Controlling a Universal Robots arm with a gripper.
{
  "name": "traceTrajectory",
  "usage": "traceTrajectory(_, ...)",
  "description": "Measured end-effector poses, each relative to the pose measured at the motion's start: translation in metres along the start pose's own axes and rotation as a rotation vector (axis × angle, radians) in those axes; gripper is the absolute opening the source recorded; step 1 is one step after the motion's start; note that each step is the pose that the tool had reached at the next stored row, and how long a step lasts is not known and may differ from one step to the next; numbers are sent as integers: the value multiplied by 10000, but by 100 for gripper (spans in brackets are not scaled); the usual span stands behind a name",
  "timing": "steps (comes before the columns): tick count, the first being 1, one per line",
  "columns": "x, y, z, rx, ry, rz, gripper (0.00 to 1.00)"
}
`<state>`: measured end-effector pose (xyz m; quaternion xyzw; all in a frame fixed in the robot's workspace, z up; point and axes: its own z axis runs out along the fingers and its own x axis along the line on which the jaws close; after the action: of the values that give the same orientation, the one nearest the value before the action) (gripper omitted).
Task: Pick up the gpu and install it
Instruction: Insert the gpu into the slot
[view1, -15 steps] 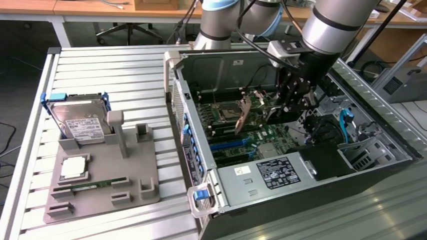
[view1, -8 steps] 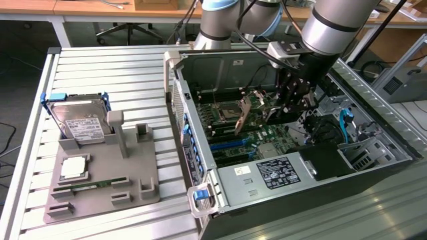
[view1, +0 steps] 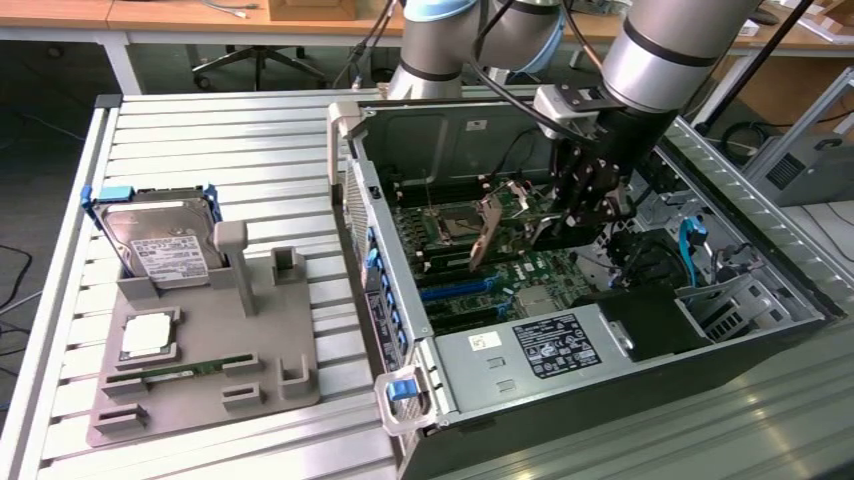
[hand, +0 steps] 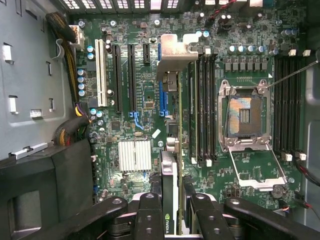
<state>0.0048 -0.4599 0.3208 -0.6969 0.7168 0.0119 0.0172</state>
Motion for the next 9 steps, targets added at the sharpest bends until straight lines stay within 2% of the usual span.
traceTrajectory(9,6,1,30,0,0,-1,27)
